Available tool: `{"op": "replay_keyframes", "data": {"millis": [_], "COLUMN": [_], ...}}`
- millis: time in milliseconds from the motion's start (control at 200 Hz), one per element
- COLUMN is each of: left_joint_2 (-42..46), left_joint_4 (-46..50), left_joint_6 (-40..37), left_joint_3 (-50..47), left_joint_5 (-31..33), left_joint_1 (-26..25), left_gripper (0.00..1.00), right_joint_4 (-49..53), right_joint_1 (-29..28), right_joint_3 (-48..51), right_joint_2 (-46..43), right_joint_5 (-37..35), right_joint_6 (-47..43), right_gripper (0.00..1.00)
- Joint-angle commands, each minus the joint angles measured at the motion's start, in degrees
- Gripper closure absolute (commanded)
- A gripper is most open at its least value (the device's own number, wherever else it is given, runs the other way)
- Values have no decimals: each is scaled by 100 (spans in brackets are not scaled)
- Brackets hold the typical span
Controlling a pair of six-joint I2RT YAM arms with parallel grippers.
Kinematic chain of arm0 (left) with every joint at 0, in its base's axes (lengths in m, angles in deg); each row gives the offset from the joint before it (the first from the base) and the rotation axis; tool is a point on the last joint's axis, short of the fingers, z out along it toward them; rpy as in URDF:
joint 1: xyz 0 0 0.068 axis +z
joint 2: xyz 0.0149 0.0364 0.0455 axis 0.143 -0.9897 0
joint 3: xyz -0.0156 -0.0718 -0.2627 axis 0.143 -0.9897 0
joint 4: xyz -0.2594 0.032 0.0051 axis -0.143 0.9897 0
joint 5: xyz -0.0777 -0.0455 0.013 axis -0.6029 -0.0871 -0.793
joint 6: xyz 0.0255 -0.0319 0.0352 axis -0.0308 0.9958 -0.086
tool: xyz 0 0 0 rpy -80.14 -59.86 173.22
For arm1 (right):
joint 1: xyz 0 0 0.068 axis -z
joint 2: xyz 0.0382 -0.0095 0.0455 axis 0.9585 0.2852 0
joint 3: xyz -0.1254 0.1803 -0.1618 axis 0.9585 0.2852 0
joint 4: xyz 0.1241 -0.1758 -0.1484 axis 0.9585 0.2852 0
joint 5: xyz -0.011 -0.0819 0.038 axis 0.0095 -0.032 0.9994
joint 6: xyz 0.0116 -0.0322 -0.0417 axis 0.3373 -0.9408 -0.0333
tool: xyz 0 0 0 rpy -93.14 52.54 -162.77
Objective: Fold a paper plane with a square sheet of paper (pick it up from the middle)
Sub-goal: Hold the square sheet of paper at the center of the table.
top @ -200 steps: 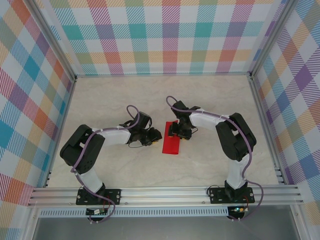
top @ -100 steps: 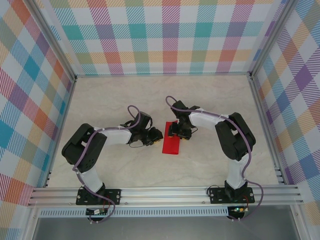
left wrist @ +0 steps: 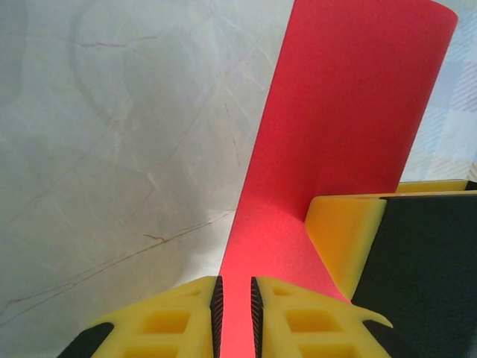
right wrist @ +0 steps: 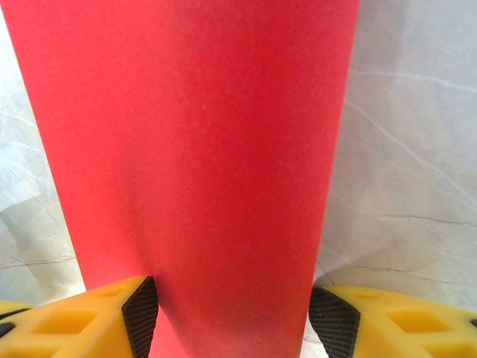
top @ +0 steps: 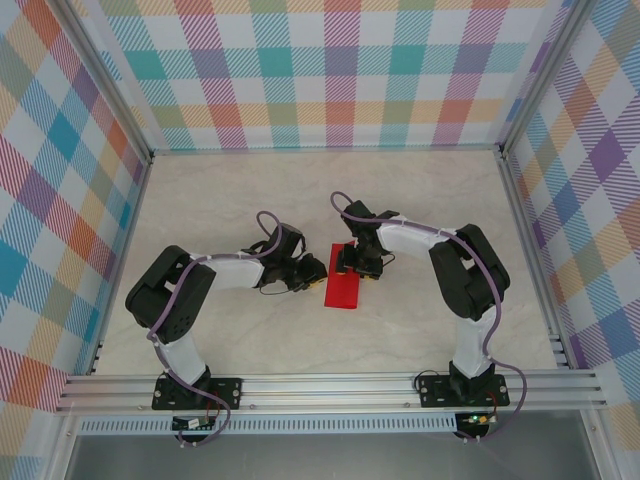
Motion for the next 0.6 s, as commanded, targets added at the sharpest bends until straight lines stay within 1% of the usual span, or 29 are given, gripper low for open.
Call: {"op": "replay_keyframes", "data": {"millis": [0, 195, 340, 600], "left_joint_2": [-109, -280, -394, -460], "left_joint_4": [-213, -302, -383, -413], "left_joint_6": [61, 73, 82, 46], "left_joint_3": [75, 109, 133, 198], "left_joint_5": [-264, -484, -634, -734], "left_joint_1": [64, 56, 47, 34], "left_gripper": [83, 91, 95, 97], "right_joint_4": [-604, -603, -608, -602], "right_joint_1": [-99, -104, -100, -99], "right_joint_3": [471, 471, 478, 463], "right_joint_2": [1192, 1238, 1239, 1256], "right_joint_5": [-34, -18, -16, 1], "right_joint_6": [-108, -93, -88, -69], "right_gripper": [37, 37, 37, 38]}}
